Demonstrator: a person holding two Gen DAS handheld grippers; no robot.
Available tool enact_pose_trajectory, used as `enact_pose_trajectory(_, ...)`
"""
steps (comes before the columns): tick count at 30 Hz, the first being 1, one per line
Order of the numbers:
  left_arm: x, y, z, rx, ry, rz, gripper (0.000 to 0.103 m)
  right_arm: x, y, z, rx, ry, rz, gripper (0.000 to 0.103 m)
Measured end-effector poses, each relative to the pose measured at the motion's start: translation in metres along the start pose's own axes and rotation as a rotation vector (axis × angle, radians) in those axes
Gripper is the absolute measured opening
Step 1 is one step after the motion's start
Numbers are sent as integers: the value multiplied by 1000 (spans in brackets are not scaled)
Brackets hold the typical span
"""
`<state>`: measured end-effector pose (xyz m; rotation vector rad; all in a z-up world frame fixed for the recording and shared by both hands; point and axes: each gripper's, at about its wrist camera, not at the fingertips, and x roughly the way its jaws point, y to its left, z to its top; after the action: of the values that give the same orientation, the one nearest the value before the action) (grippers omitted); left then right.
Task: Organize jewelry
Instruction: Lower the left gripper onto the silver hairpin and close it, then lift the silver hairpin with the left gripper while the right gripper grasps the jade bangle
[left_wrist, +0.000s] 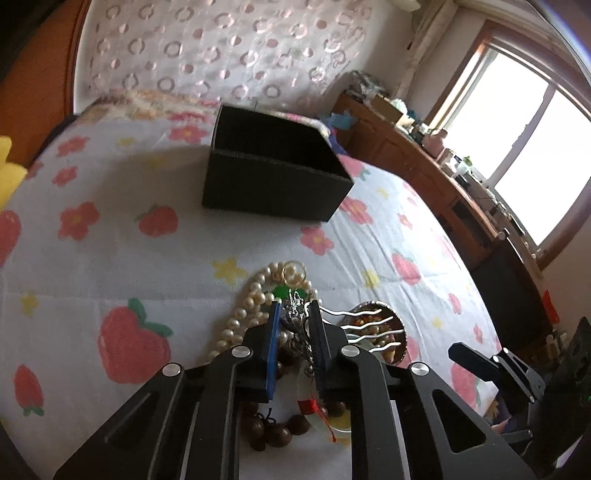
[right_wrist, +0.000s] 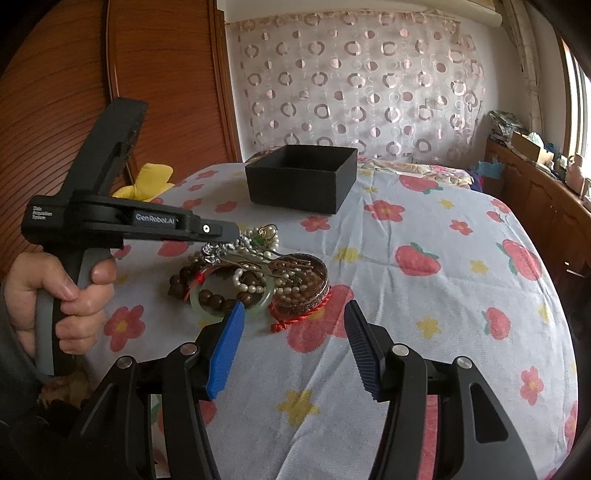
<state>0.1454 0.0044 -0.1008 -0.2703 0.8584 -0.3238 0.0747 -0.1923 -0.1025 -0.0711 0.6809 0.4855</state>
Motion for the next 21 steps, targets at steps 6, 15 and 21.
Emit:
enact_pose_trajectory(6, -32, -11, 2, 61, -98, 8, 10, 2, 3, -2, -6, 7, 5, 59)
enact_pose_trajectory(15, -71, -1, 4, 69, -191, 42, 8, 15, 22, 4, -60, 35, 70, 59)
enact_pose_trajectory(21, -93, 17, -4, 43, -242, 64, 8, 27, 32, 12, -72, 46, 123, 83)
